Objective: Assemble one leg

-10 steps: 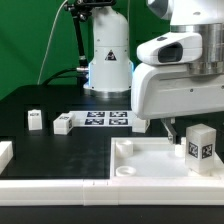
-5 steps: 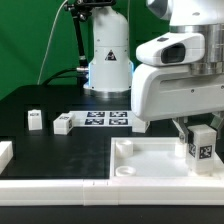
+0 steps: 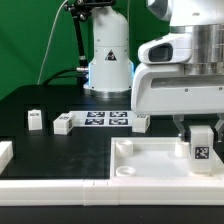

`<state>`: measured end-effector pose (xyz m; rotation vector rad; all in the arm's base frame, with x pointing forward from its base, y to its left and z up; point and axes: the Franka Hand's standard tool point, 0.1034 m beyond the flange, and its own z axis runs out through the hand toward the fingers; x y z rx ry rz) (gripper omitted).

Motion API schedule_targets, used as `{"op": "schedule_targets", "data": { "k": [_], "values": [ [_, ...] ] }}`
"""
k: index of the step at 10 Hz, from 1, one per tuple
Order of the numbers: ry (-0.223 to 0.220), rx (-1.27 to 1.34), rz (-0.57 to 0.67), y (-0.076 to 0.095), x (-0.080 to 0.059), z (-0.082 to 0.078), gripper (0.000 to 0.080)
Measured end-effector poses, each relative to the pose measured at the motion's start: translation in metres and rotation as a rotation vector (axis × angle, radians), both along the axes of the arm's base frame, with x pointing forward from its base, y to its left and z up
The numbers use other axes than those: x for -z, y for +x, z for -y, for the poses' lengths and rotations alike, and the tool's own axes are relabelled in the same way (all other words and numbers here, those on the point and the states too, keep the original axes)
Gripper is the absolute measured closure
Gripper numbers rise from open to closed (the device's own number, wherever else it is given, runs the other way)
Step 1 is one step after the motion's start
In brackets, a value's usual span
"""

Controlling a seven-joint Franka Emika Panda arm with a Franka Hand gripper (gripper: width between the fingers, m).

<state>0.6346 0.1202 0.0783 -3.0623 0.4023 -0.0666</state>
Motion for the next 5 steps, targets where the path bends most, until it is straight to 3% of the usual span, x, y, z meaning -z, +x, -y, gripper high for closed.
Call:
{"op": "schedule_targets", "data": {
  "k": [5],
  "values": [
    [0.033, 0.552, -0.021, -0.0003, 0.0008, -0.0013, 0.0509]
  ]
}}
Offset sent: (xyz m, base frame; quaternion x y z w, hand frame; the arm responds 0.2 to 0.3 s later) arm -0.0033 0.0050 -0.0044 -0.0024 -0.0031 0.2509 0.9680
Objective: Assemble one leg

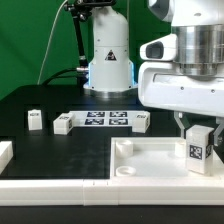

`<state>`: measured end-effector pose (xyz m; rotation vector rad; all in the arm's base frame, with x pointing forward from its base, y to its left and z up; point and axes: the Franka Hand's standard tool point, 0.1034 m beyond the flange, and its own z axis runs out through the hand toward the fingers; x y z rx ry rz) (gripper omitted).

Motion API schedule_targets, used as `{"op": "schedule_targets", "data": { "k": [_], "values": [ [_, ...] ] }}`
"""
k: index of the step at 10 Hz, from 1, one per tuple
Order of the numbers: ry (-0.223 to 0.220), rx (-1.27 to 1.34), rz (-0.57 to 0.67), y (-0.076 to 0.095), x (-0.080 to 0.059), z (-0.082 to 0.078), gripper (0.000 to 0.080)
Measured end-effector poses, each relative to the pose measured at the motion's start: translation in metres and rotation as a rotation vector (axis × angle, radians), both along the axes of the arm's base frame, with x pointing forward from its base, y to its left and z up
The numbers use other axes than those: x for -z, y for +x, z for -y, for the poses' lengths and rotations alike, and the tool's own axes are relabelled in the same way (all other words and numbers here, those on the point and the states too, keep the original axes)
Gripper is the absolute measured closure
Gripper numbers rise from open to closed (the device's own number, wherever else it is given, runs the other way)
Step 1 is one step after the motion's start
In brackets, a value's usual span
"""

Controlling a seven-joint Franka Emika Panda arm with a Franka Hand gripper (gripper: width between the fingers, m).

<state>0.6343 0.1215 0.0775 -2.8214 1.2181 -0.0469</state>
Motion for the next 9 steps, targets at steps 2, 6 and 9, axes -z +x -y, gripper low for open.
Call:
{"op": "schedule_targets", "data": {
  "k": [2, 6, 9],
  "values": [
    [0.011, 0.143, -0.008, 0.0001, 0.0000, 0.0000, 0.0509],
    [0.010, 0.093, -0.005, 0.0000, 0.0002, -0.0004, 0.0222],
    [-0.016, -0.210, 0.008, -0.0006, 0.0005, -0.0013, 0.0156]
  ]
}}
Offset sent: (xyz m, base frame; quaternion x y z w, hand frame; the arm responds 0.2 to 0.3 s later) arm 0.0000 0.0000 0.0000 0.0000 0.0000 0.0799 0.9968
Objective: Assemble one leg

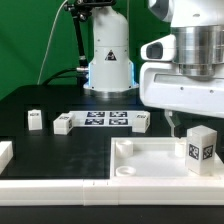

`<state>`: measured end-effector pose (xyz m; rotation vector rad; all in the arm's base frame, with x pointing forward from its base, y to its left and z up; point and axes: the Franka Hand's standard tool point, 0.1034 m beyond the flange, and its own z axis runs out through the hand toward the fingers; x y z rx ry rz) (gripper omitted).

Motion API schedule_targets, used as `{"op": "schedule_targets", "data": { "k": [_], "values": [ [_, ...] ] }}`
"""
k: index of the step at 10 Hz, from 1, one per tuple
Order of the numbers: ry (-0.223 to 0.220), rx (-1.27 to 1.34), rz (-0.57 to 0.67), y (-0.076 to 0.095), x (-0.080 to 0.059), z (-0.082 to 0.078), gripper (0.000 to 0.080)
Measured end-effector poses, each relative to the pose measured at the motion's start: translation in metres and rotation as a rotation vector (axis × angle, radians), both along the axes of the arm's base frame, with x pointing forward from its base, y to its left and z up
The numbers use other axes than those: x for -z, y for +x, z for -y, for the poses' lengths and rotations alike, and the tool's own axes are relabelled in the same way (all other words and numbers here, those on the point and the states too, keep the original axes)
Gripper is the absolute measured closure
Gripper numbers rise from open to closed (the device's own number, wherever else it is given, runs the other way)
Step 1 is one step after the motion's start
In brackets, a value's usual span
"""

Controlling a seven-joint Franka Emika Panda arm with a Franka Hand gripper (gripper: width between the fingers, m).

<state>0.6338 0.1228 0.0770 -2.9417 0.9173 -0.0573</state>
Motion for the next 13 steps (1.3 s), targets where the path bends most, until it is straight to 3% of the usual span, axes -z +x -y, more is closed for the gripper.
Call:
{"op": "schedule_targets", "data": {
  "k": [3, 11, 12, 13],
  "values": [
    [-0.019, -0.353, 0.017, 0.0020, -0.0006, 0.0049, 0.0150],
    [-0.079, -0.981, 0.047, 0.0032, 0.0000, 0.0045, 0.0165],
    [-0.079, -0.980, 0.047, 0.0032, 0.0000, 0.0045, 0.0337],
    [-0.079, -0.979, 0.047, 0.0032, 0.0000, 0.0045, 0.0337]
  ]
}}
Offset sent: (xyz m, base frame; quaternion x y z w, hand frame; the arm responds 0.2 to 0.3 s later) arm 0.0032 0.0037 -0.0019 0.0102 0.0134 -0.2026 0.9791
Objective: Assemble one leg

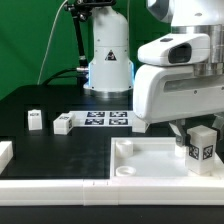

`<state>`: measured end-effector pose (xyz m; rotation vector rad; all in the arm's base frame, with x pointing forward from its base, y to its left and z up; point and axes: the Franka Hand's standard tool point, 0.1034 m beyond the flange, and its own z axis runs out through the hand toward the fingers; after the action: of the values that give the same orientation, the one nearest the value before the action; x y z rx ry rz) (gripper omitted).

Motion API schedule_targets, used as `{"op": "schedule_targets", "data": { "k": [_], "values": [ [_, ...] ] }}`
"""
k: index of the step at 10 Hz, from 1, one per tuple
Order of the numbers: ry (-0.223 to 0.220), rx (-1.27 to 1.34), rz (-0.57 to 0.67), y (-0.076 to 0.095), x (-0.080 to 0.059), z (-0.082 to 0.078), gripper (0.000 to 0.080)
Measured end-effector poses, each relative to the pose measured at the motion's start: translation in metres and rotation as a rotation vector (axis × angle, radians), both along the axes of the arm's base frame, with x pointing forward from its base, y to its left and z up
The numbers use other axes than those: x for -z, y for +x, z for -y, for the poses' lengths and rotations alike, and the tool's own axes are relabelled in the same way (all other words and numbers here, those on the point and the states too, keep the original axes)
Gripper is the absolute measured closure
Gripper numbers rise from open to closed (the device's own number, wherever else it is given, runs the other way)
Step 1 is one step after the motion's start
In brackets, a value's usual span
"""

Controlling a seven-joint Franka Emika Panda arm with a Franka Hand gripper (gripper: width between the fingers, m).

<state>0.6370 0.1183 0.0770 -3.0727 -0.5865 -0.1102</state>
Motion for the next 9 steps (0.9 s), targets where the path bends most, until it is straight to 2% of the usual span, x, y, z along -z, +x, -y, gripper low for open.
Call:
{"op": "schedule_targets", "data": {
  "k": [1, 4, 9],
  "values": [
    [0.002, 0.019, -0.001, -0.0001, 0.0001, -0.0002, 0.0510],
    [0.009, 0.078, -0.002, -0.0004, 0.0005, -0.0006, 0.0509],
    [0.062, 0.735, 0.003, -0.0025, 0.0022, -0.0030, 0.0508]
  ]
}}
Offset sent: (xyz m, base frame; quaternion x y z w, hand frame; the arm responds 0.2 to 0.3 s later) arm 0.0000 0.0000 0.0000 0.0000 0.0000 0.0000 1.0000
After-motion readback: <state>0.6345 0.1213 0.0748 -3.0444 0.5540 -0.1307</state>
